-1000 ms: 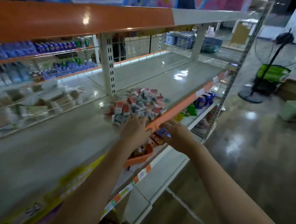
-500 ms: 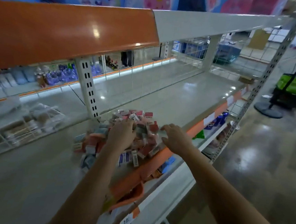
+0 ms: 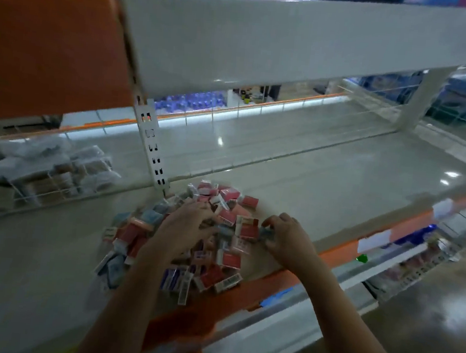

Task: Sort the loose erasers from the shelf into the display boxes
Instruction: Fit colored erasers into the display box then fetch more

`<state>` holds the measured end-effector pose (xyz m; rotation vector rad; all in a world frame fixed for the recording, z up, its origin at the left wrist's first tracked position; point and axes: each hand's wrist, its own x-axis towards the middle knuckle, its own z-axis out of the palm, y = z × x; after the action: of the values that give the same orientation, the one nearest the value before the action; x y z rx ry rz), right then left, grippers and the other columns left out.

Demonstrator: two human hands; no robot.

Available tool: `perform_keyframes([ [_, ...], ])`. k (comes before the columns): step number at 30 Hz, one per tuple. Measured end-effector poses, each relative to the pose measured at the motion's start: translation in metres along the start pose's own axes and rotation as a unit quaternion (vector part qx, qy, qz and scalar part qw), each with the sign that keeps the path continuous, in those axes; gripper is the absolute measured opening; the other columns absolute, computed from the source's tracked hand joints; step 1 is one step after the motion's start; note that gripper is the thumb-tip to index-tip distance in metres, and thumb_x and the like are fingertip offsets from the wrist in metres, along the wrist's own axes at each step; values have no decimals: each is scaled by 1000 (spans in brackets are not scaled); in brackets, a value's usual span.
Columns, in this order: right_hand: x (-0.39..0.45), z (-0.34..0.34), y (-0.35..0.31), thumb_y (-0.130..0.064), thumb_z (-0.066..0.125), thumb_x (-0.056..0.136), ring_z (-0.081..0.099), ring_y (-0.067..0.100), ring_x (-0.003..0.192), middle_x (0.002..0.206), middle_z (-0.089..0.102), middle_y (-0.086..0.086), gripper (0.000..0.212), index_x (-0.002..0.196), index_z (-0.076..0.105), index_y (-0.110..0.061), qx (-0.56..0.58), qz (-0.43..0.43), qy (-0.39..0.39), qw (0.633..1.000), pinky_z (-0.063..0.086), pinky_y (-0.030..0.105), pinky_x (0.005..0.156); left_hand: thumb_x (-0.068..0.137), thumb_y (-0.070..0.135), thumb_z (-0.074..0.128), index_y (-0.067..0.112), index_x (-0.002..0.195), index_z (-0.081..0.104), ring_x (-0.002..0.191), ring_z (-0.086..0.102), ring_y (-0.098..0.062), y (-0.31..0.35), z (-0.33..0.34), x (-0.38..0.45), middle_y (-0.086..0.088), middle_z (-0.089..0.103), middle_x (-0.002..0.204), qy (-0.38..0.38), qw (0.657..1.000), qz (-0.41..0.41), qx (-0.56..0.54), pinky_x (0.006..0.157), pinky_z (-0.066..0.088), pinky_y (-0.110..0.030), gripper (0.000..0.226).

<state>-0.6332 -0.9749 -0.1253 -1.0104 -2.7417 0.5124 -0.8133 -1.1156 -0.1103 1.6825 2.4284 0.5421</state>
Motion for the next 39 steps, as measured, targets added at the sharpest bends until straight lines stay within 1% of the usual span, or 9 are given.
perform_keyframes([
  [6,-2,-37,5,-25,60,86,57,11,86,101,57,-3,24,110,58,-20,85,-120,23,989,44,19,71,95,24,52,20,99,66,72,53,0,9,-2,-6,11,59,83,61,991,-75,-90,62,37,-15,15],
  [10,1,-51,-11,-25,57,90,58,1,75,84,57,-16,9,99,60,-24,206,-199,-40,957,47,11,64,97,23,49,27,93,60,65,58,0,25,-2,-19,11,59,80,90,963,-111,-228,58,44,-14,12],
  [12,6,-50,-16,-23,55,92,60,-1,70,80,59,-15,9,100,59,-25,258,-208,-76,940,47,10,60,97,25,47,31,93,61,65,60,-3,30,-2,-27,9,62,80,107,947,-141,-269,60,48,-19,15],
  [15,9,-44,-23,-20,55,92,61,0,60,76,62,-9,13,101,63,-20,332,-209,-96,915,45,11,50,97,20,47,31,92,63,49,53,2,37,-2,-43,14,62,65,142,915,-169,-338,46,40,-12,20],
  [21,1,-35,-53,-16,52,90,67,8,68,89,63,-5,20,94,61,-34,473,-205,-202,833,50,15,53,97,10,45,20,95,64,41,45,0,42,-15,-88,12,57,54,206,859,-204,-422,40,35,-12,22],
  [26,-14,-29,-93,-13,52,91,66,11,67,93,63,-1,19,94,65,-27,531,-195,-260,783,53,19,58,96,12,46,20,94,69,49,49,-10,37,-31,-137,-3,57,63,254,787,-247,-504,45,38,-17,25],
  [29,-27,-22,-121,-11,58,87,67,12,69,91,67,4,17,98,64,-22,530,-203,-305,765,52,19,61,85,25,57,21,96,70,57,53,-8,31,-38,-173,2,60,67,268,769,-237,-530,51,42,-17,17],
  [33,-57,-5,-170,2,64,81,67,12,68,84,69,3,29,101,62,-19,522,-215,-355,746,54,21,61,71,22,66,22,89,73,54,53,-8,17,-49,-229,3,61,64,298,734,-256,-554,48,42,-16,19],
  [39,-126,28,-261,4,64,81,68,11,70,80,70,-4,32,102,62,-20,499,-275,-393,722,54,20,63,81,-7,61,16,102,61,61,59,2,-7,-78,-344,11,68,72,330,763,-265,-487,53,45,-11,31],
])
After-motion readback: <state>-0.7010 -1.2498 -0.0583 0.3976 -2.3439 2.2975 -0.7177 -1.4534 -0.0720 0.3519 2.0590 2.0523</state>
